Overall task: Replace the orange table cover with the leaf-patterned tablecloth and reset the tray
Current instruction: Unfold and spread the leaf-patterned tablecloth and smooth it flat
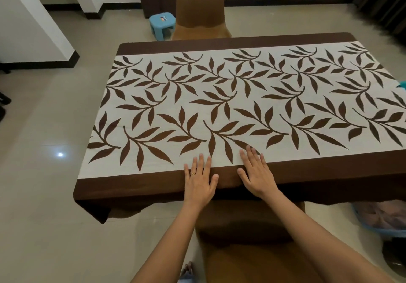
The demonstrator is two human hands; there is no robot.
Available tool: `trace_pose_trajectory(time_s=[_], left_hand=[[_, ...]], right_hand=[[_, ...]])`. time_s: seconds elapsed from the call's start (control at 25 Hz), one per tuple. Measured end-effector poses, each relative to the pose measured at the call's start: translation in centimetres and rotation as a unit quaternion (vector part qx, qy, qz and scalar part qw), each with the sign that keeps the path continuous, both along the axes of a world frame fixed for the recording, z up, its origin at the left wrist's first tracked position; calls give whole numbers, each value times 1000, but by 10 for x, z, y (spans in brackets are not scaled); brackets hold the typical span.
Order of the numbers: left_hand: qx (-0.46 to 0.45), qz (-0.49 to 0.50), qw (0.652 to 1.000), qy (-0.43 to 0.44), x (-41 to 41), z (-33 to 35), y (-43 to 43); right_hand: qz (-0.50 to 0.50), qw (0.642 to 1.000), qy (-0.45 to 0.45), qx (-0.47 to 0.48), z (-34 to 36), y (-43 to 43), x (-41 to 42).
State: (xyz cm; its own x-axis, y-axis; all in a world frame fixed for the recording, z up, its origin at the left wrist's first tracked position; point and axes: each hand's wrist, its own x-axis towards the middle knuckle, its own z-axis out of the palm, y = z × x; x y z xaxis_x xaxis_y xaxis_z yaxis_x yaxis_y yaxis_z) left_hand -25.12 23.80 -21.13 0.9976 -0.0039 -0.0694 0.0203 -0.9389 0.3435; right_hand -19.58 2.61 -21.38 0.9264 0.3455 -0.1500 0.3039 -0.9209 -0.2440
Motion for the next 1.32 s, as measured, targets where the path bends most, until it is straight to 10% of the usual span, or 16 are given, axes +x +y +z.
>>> trace_pose_trajectory(time_s=[0.72,1.32], left_hand=[[48,48,998,-10,56,-15,-298],[78,5,997,15,46,-11,-311]], right_hand=[[-26,999,3,-30,-4,-340,71],[-39,999,2,18,-1,-345,50]])
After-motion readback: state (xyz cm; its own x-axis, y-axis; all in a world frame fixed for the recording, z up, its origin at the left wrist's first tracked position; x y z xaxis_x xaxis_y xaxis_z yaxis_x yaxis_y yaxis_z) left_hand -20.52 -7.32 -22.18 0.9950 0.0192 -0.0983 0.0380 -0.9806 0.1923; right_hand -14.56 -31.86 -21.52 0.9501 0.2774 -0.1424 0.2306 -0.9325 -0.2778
